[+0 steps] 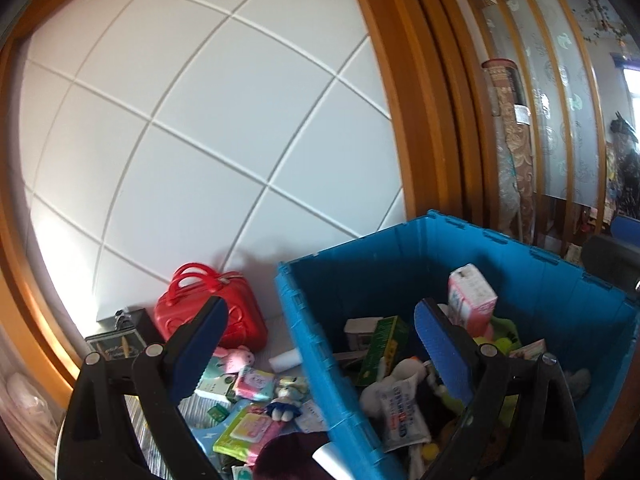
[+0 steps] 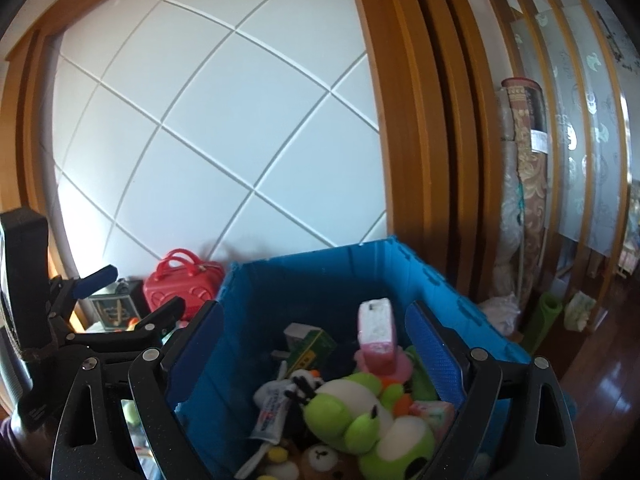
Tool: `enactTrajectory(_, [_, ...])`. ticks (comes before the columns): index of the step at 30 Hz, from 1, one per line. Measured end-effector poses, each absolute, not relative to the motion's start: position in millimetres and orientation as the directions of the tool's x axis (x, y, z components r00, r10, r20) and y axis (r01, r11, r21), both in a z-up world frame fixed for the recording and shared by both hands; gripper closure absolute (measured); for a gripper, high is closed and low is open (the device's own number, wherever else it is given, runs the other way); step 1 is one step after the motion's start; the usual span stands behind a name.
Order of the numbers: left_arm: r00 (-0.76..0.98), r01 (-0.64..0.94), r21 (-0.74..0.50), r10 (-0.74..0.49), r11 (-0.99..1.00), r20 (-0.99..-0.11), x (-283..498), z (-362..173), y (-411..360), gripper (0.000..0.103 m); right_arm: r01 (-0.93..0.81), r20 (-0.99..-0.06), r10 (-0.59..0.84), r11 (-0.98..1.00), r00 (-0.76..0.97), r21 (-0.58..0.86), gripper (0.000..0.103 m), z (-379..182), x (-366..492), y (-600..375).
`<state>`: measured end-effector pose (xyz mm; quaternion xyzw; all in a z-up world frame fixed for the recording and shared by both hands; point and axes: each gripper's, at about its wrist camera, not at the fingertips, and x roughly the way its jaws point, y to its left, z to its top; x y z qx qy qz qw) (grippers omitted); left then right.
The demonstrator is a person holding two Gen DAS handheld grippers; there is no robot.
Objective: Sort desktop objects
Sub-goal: 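Move both tools back over the pile toward the plush pig and yellow clamp toy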
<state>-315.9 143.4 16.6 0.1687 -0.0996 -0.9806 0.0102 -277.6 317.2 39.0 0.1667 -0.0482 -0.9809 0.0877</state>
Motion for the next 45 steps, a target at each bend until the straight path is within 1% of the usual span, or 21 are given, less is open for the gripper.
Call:
enactTrajectory(3, [-0.943, 0.032, 0.185, -0.091, -0.982, -0.320, -302.0, 8.6, 105.3, 0.008, 0.174, -0.310, -0.204, -0.977, -0.928, 0.122, 0.006, 36.6, -270.0, 299.7])
enactTrajectory(6, [-0.939, 0.098, 0.183, -0.151, -0.978, -0.308, -290.4, -0.3, 59.1, 0.008, 0.176, -0.313, -0.204, -0.978, -0.928, 0.114, 0.006, 34.5, -265.9, 278.5])
enactTrajectory(9, [-0.923, 0.141, 0.189, -0.198, -0.972, -0.331, -283.4, -10.5, 7.5, 0.008, 0.180, -0.311, -0.213, -0.975, -0.926, 0.131, 0.006, 32.7, -265.2, 253.0])
enactTrajectory(14, [-0.889, 0.208, 0.242, -0.287, -0.948, -0.358, -270.9, -29.1, -84.5, 0.008, 0.190, -0.321, -0.229, -0.971, -0.919, 0.148, 0.006, 28.0, -262.7, 195.8])
enactTrajectory(17, [-0.860, 0.239, 0.256, -0.327, -0.937, -0.392, -267.2, -39.8, -144.7, 0.008, 0.191, -0.327, -0.233, -0.969, -0.916, 0.155, 0.006, 22.7, -262.0, 159.1])
enactTrajectory(21, [-0.827, 0.283, 0.272, -0.378, -0.920, -0.417, -272.5, -49.2, -206.6, 0.008, 0.220, -0.352, -0.265, -0.962, -0.898, 0.162, 0.006, 6.4, -268.8, 104.6])
enactTrajectory(24, [-0.812, 0.306, 0.260, -0.394, -0.916, -0.431, -284.5, -53.9, -237.8, 0.008, 0.270, -0.387, -0.301, -0.954, -0.872, 0.133, 0.006, -8.4, -282.0, 63.1])
enactTrajectory(28, [-0.795, 0.325, 0.276, -0.419, -0.905, -0.439, -307.7, -63.9, -263.0, 0.008, 0.354, -0.440, -0.373, -0.926, -0.817, 0.130, 0.006, -26.9, -322.1, 12.0])
enactTrajectory(30, [-0.791, 0.317, 0.263, -0.407, -0.911, -0.456, -319.7, -68.7, -274.0, 0.008, 0.395, -0.472, -0.416, -0.907, -0.778, 0.148, 0.006, -33.9, -348.7, -9.3])
enactTrajectory(33, [-0.785, 0.320, 0.279, -0.418, -0.905, -0.458, -338.6, -75.2, -286.4, 0.008, 0.415, -0.498, -0.418, -0.901, -0.759, 0.125, 0.006, -42.0, -387.8, -37.6])
enactTrajectory(36, [-0.779, 0.316, 0.265, -0.409, -0.911, -0.476, -354.9, -86.0, -300.2, 0.008, 0.443, -0.561, -0.426, -0.889, -0.710, 0.115, 0.006, -59.7, -436.6, -67.6])
enactTrajectory(38, [-0.775, 0.301, 0.276, -0.403, -0.913, -0.487, -367.6, -100.1, -307.5, 0.008, 0.454, -0.627, -0.419, -0.884, -0.657, 0.115, 0.006, -79.3, -474.1, -85.0])
enactTrajectory(40, [-0.774, 0.275, 0.282, -0.386, -0.919, -0.502, -379.5, -118.3, -312.9, 0.008, 0.437, -0.665, -0.388, -0.894, -0.638, 0.103, 0.006, -101.9, -506.9, -99.8])
enactTrajectory(41, [-0.775, 0.242, 0.285, -0.361, -0.928, -0.519, -386.3, -130.3, -314.2, 0.008, 0.429, -0.675, -0.358, -0.901, -0.646, 0.067, 0.006, -113.5, -522.1, -107.9])
enactTrajectory(43, [-0.757, 0.198, 0.319, -0.351, -0.927, -0.551, -401.3, -157.7, -315.3, 0.008, 0.416, -0.700, -0.304, -0.909, -0.647, 0.011, 0.006, -136.8, -550.1, -122.8])
enactTrajectory(45, [-0.745, 0.136, 0.328, -0.315, -0.935, -0.588, -415.7, -189.7, -319.0, 0.008, 0.425, -0.734, -0.326, -0.904, -0.595, 0.056, 0.006, -157.9, -576.2, -129.6])
